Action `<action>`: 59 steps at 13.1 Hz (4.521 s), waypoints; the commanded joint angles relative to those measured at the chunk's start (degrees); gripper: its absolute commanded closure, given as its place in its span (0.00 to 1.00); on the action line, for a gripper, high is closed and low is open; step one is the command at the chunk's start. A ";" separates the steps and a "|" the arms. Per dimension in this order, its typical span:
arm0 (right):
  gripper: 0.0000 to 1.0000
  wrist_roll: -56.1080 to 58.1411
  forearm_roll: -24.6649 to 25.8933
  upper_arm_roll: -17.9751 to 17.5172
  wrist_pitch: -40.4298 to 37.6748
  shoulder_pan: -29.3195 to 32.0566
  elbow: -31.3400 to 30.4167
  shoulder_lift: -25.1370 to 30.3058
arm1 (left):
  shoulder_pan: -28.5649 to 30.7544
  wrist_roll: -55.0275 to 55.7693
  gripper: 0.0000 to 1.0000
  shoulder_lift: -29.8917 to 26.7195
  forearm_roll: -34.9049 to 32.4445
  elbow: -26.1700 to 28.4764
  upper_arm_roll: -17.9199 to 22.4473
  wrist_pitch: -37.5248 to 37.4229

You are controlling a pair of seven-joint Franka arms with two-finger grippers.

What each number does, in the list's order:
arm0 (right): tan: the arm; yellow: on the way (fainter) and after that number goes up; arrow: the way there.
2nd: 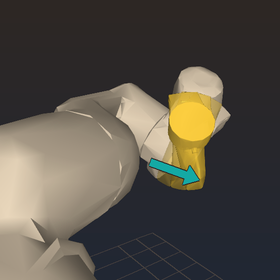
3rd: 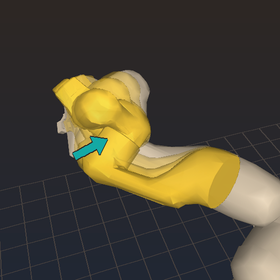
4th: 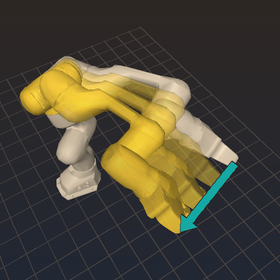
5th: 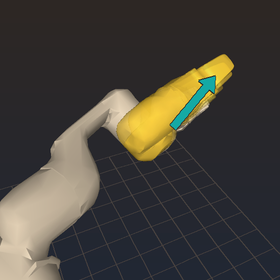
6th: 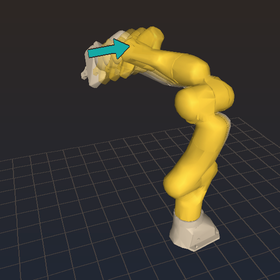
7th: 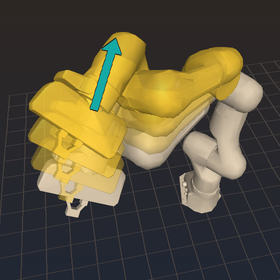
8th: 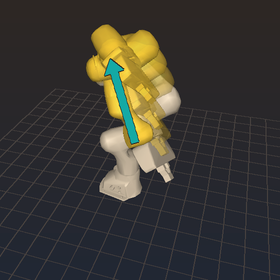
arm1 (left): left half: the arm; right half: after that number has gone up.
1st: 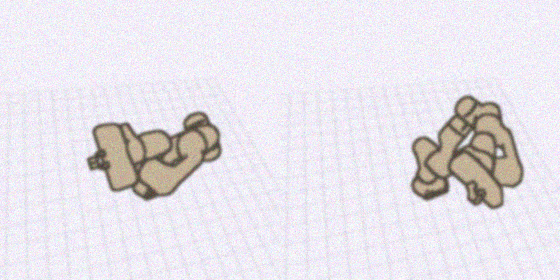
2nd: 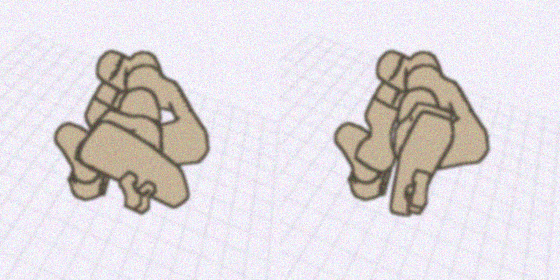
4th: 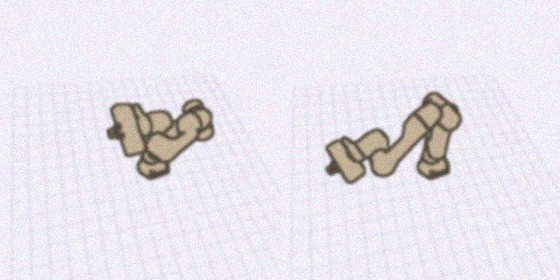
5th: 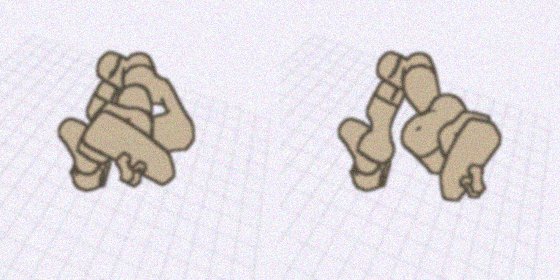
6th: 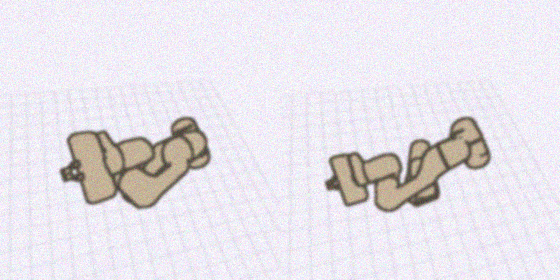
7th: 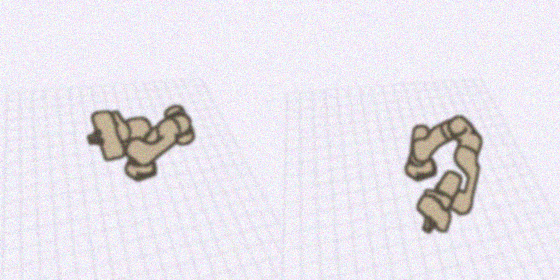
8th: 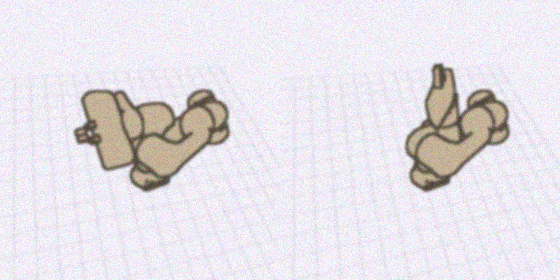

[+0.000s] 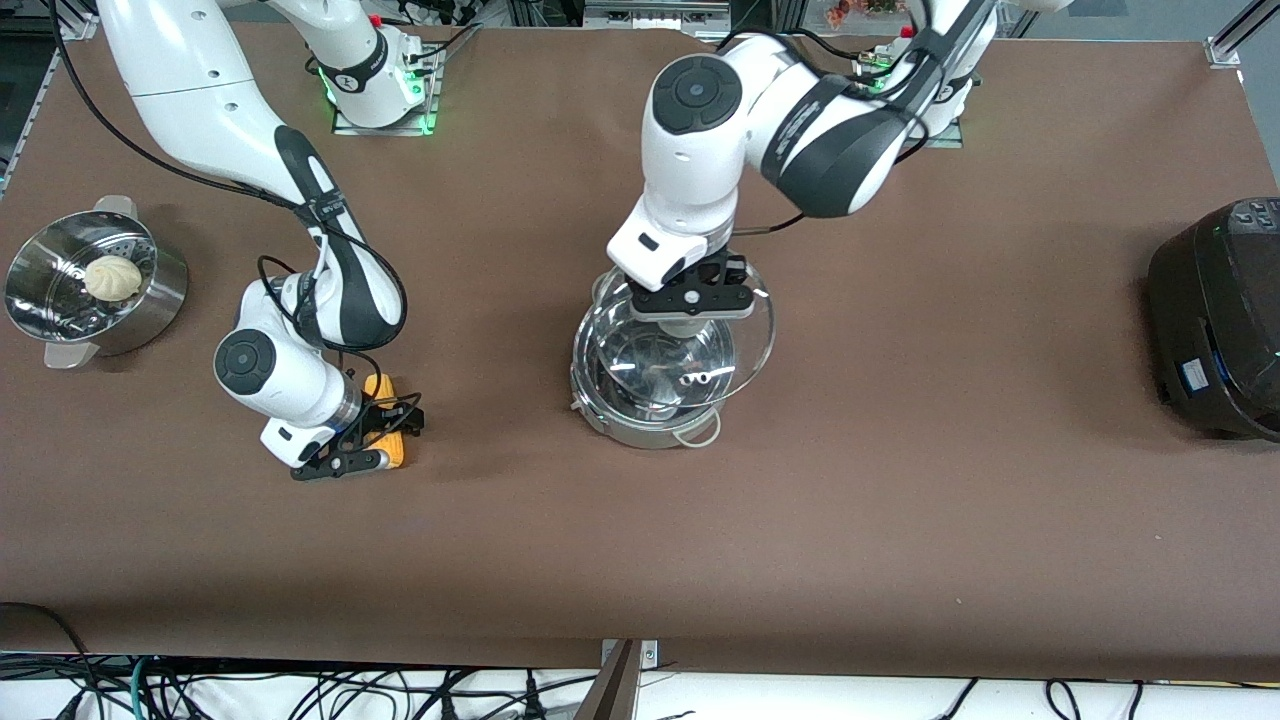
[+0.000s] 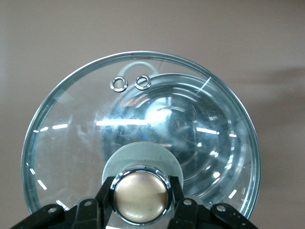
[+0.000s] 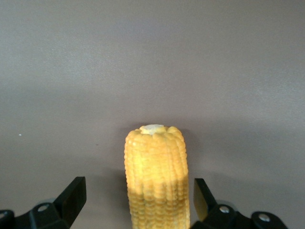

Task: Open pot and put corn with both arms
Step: 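Grasp the lid knob with the left gripper while the right gripper grasps the corn, then lift the glass lid off the pot and lower it beside the pot, then release the lid with the left gripper while the right gripper carries corn over the pot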

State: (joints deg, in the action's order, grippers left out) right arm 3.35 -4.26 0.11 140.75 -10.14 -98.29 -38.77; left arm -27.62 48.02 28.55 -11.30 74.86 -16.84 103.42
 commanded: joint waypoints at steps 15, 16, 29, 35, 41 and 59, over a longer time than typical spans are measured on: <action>0.00 7.88 -1.28 0.16 4.79 0.83 -6.39 2.65 | 34.63 -62.25 0.79 -11.85 9.09 20.39 -0.30 0.61; 0.00 8.07 -1.28 0.16 4.79 1.44 -6.30 2.56 | 34.73 -62.44 0.79 -11.85 9.02 21.90 -0.30 2.12; 0.25 8.07 -1.28 -0.02 5.41 1.53 -6.39 2.39 | 36.14 -62.44 0.78 -9.93 4.80 51.88 -0.12 41.68; 0.46 7.90 -1.28 -0.19 5.06 1.44 -6.30 2.56 | 36.58 -62.53 0.75 -8.07 4.71 52.06 -0.12 43.53; 0.56 7.81 -1.28 -0.28 4.71 1.44 -6.21 3.35 | 37.63 -62.44 0.00 -7.54 4.80 51.62 -0.21 43.01; 0.80 -16.68 -0.23 -11.79 -13.13 -0.48 -3.93 17.05 | 38.34 -57.00 0.00 -21.08 10.16 16.14 0.14 -15.23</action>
State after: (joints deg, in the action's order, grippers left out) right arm -8.45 -4.50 -10.56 130.03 -10.05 -102.20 -24.20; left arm 10.30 -10.69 8.46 -2.36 96.41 -16.60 94.71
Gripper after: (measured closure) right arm 0.670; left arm 0.000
